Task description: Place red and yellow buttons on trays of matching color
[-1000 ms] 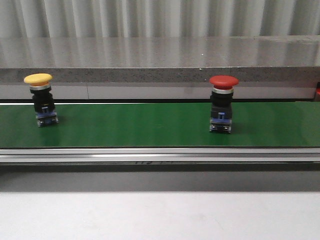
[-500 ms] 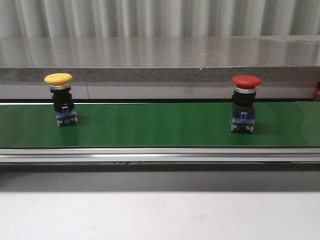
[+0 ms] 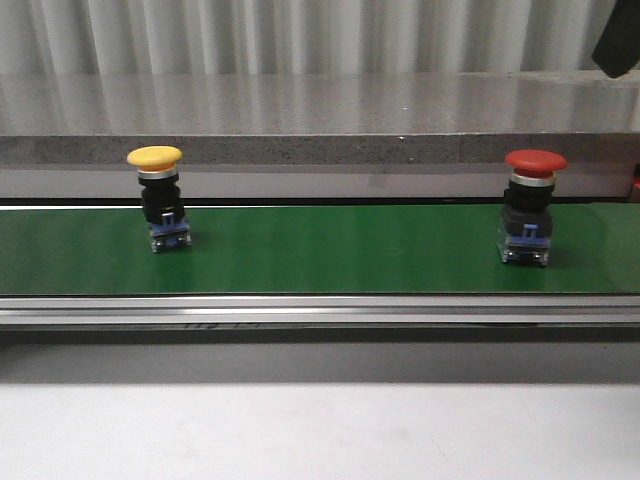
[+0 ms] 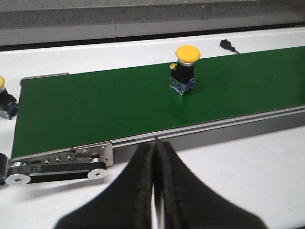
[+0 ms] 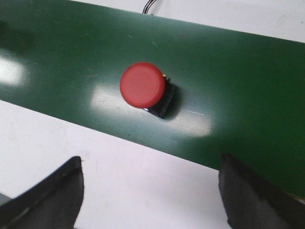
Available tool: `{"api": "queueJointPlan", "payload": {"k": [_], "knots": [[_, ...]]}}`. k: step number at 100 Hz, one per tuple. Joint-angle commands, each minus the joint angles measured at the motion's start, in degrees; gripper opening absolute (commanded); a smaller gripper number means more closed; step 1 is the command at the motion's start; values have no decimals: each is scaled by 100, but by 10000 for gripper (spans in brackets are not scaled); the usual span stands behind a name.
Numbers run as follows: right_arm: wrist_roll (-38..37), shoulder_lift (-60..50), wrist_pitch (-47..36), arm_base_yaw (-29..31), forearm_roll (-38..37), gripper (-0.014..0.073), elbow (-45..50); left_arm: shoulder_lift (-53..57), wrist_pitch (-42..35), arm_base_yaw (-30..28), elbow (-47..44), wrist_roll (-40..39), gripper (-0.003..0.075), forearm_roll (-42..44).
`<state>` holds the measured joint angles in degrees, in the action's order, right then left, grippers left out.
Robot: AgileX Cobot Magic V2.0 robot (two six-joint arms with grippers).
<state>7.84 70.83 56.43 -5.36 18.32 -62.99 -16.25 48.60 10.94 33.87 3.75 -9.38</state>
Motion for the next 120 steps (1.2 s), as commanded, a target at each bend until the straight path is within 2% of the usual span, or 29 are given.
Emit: {"api": "queueJointPlan", "payload": {"k": [1, 43, 63, 77, 84, 94, 101, 120], "knots": [[40, 215, 106, -10, 192, 583, -435, -56, -353, 58, 128, 26, -20, -92], [-784, 1398, 462, -10, 178, 583, -1252, -56, -353, 58, 128, 26, -20, -92], [-1248, 1821, 329, 2, -395, 583, -1303, -56, -353, 58, 128, 26, -20, -92], [-1248, 2073, 205, 2, -421, 577, -1303, -56, -353, 58, 128, 26, -20, -92], [-1248, 2144, 144, 2, -434, 524, -1303, -56, -353, 58, 128, 26, -20, -92], [-1248, 2213, 144, 2, -440, 360, -1303, -56, -353, 58, 128, 26, -20, -92], [-1248, 2215, 133, 2, -442, 276, -1303, -56, -353, 58, 128, 26, -20, -92], [-1248, 2109, 128, 55, -454, 258, -1316, -56, -353, 58, 128, 26, -20, -92]]}}
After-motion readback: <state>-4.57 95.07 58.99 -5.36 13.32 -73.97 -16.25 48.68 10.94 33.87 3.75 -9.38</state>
